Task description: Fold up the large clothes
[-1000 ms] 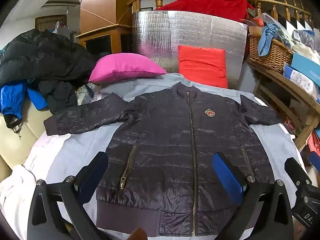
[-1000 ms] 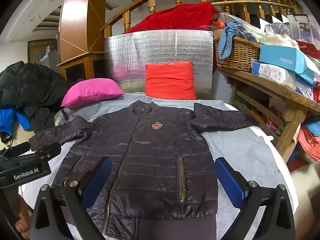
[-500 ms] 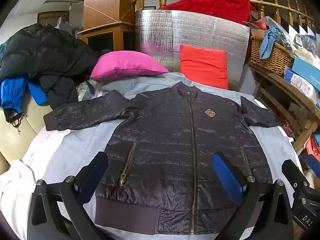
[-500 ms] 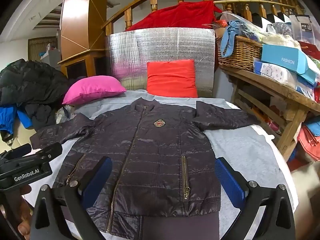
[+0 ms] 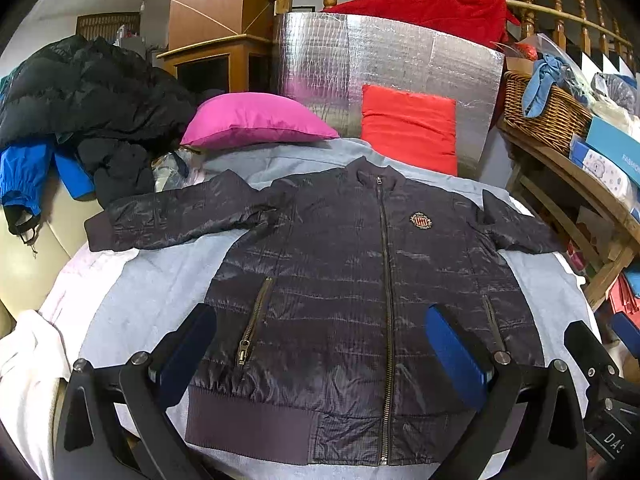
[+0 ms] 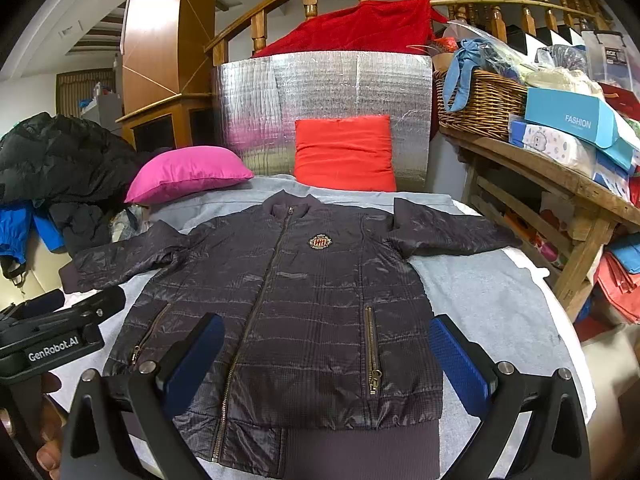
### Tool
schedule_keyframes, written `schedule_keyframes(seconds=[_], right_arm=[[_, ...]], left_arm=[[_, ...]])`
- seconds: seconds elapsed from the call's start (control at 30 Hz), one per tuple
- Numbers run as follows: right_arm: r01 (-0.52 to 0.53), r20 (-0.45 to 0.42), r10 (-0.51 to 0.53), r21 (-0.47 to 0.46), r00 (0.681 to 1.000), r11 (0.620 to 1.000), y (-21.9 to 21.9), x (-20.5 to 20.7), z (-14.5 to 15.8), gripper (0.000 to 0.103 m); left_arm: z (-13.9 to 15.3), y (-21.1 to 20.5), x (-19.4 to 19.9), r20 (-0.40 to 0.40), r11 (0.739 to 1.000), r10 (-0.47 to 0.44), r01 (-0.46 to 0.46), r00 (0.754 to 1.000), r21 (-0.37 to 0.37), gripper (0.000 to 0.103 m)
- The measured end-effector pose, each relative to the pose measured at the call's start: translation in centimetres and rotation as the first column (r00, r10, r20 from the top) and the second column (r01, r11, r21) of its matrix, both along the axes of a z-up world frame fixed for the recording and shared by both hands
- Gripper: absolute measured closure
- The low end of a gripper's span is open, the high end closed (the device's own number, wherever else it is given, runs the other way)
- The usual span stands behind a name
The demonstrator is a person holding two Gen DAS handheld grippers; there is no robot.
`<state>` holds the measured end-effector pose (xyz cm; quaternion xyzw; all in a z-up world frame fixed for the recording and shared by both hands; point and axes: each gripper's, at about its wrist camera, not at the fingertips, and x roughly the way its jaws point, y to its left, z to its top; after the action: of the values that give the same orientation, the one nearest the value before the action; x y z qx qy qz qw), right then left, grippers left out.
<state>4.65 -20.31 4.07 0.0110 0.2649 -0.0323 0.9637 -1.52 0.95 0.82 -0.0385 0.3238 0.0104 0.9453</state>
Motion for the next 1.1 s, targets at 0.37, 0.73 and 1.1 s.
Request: schedule_keyframes(seconds=[0.37,0.73,1.1], right_arm=[[-0.001,0.001,0.001,-0.006,1.000,1.000,0.01,0.14,0.41,0.000],[-0.010,0.005,0.010,-0.014,1.000,1.000,0.16,0.12,0.59,0.000],[-0.002,0.005,0.002,-0.017,1.000,1.000,0.15,0.00,0.60,0.000]], left_arm=[[-0.55,0.06,0.44,-0.001,1.000,0.000,0.000,1.000,0.001,0.000],[-0.62,0.07,0.62,-0.004,1.000,-0.003,0.003,1.000,-0.003,0.000],[-0.54,0.17,0.64,-0.009,1.000,-0.005,0.004,1.000,-0.004,0.000]])
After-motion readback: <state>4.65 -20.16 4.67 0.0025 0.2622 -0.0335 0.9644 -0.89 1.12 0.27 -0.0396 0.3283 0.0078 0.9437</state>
